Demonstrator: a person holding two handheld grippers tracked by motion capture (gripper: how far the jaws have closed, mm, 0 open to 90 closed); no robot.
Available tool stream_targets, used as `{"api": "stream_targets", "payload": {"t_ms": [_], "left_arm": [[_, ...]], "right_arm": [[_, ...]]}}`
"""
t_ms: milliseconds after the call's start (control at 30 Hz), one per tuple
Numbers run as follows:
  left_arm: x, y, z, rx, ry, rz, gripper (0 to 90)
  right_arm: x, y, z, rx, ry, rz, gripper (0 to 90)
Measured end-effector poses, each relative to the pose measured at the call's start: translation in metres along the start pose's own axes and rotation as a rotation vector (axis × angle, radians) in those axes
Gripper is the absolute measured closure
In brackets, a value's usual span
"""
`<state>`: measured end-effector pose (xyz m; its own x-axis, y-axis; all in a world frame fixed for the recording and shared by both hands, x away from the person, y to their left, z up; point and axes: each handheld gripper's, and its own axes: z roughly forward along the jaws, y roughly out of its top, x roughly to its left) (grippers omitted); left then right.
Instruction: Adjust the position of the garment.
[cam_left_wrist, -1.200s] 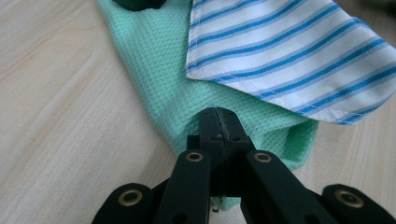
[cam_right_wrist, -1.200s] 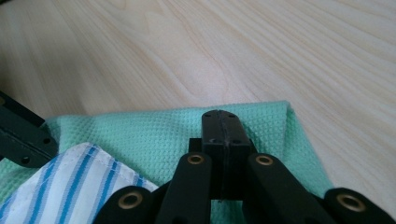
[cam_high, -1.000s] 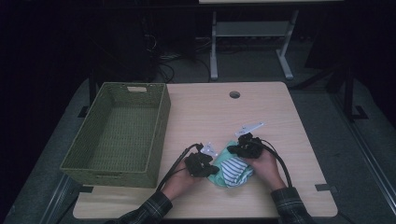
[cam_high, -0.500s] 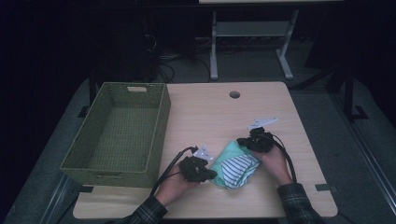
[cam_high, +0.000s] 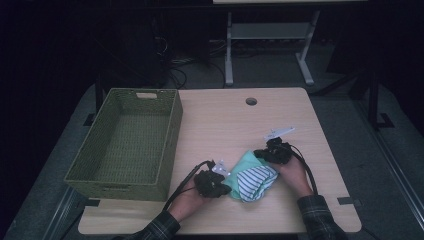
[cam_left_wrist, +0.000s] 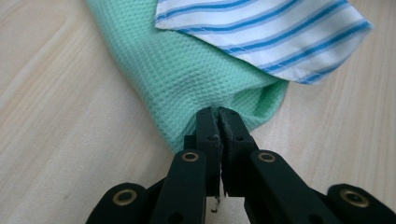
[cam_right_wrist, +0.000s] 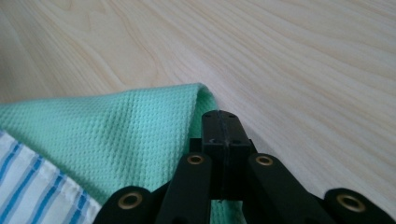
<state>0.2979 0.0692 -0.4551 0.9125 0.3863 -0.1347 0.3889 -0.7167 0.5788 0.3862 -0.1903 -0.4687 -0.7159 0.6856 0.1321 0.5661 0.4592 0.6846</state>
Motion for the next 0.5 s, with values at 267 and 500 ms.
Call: {"api": "stream_targets", "payload": {"t_ms": [267, 500], "left_arm": [[0.02, 0.008, 0.002, 0.009, 0.02, -0.026, 88.4], [0.039, 0.017, 0.005, 0.006, 0.038, -0.06, 89.6]], "right_arm": [[-0.005, -0.008, -0.012, 0.025, -0.033, 0.004, 90.0], [-0.007, -0.021, -0.027, 0.042, -0.059, 0.005, 90.0]]}}
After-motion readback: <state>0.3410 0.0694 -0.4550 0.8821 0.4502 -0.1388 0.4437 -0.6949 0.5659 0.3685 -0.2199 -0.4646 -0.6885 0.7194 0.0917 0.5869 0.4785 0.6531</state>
